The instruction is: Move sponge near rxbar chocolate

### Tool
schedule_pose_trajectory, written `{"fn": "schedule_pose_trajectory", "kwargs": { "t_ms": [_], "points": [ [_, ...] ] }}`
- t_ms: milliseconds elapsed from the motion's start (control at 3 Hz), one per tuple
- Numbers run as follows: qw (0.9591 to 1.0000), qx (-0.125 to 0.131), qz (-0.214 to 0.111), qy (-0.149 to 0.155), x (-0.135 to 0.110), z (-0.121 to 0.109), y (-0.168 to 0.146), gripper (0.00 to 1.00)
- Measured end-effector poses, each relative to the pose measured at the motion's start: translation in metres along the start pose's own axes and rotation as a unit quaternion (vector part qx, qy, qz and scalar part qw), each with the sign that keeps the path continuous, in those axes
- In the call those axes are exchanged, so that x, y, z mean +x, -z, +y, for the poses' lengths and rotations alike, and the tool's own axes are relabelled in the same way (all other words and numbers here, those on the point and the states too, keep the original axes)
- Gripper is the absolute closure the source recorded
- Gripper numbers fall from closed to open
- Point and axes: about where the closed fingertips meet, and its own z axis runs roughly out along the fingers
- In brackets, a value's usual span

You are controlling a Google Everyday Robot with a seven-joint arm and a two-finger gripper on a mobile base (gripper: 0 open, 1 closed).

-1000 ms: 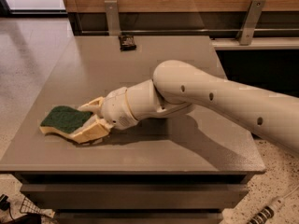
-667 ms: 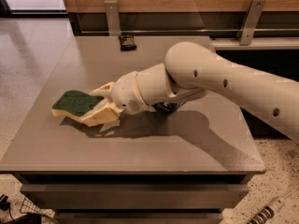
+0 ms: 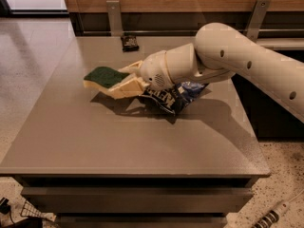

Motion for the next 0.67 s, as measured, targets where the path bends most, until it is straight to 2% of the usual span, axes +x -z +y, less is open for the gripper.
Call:
{"fn": "schedule_pose_trajectory", "kwargs": {
  "t_ms": [333,667],
  "points": [
    [0.9981,0.039,0.014,-0.045,0.015,-0.047,0.02,1.0],
    [0.9927,0.074,0.035,-0.089,0.028,-0.086,0.042,1.0]
  ]
}}
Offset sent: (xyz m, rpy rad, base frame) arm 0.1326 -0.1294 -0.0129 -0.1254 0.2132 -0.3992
